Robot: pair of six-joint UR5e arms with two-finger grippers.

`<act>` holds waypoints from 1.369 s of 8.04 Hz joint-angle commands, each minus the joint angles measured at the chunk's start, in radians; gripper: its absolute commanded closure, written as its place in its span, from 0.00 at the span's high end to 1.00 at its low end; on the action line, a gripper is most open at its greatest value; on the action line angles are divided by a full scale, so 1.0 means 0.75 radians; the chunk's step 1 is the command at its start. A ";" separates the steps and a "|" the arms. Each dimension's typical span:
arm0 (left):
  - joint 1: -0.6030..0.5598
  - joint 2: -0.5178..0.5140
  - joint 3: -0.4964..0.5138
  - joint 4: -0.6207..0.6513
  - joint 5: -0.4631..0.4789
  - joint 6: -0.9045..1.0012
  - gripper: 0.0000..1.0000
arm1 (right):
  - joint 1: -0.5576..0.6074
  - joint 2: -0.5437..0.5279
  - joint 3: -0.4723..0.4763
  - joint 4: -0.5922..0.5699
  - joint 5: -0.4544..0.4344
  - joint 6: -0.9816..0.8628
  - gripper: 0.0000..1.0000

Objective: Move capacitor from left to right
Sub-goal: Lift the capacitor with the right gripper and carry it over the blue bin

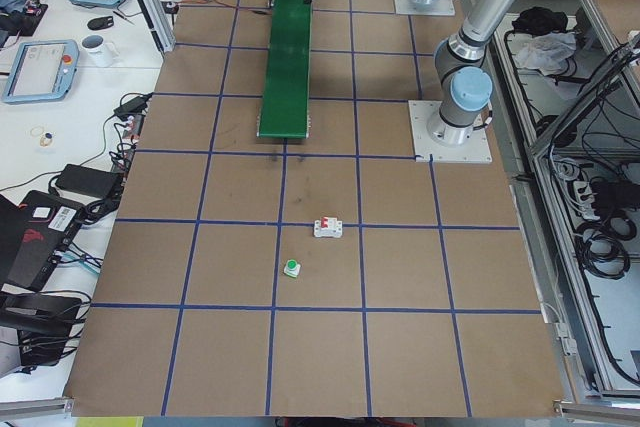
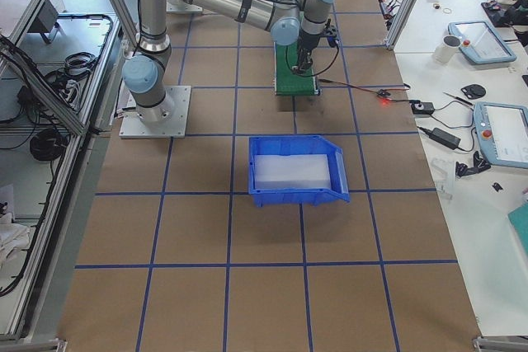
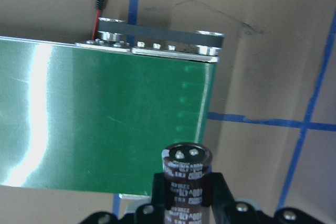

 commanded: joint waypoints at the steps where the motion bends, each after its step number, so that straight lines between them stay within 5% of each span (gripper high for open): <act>1: 0.000 0.000 0.000 0.001 0.000 0.000 1.00 | -0.257 -0.137 -0.018 0.156 -0.065 -0.306 0.00; 3: 0.000 0.000 0.000 0.001 0.000 0.000 1.00 | -0.449 -0.178 -0.020 0.158 -0.190 -0.627 0.00; 6: 0.000 -0.002 0.000 0.001 0.000 0.000 1.00 | -0.773 -0.146 -0.014 0.136 -0.166 -1.012 0.00; 8: 0.000 -0.002 -0.002 0.001 0.000 0.000 1.00 | -0.849 -0.072 -0.010 0.059 -0.143 -1.021 0.00; 10: 0.000 -0.002 0.000 0.001 0.000 0.000 1.00 | -0.841 0.099 -0.004 -0.211 -0.147 -0.792 0.00; 11: 0.000 -0.002 0.000 0.001 0.000 0.002 1.00 | -0.803 0.120 -0.004 -0.222 -0.147 -0.677 0.00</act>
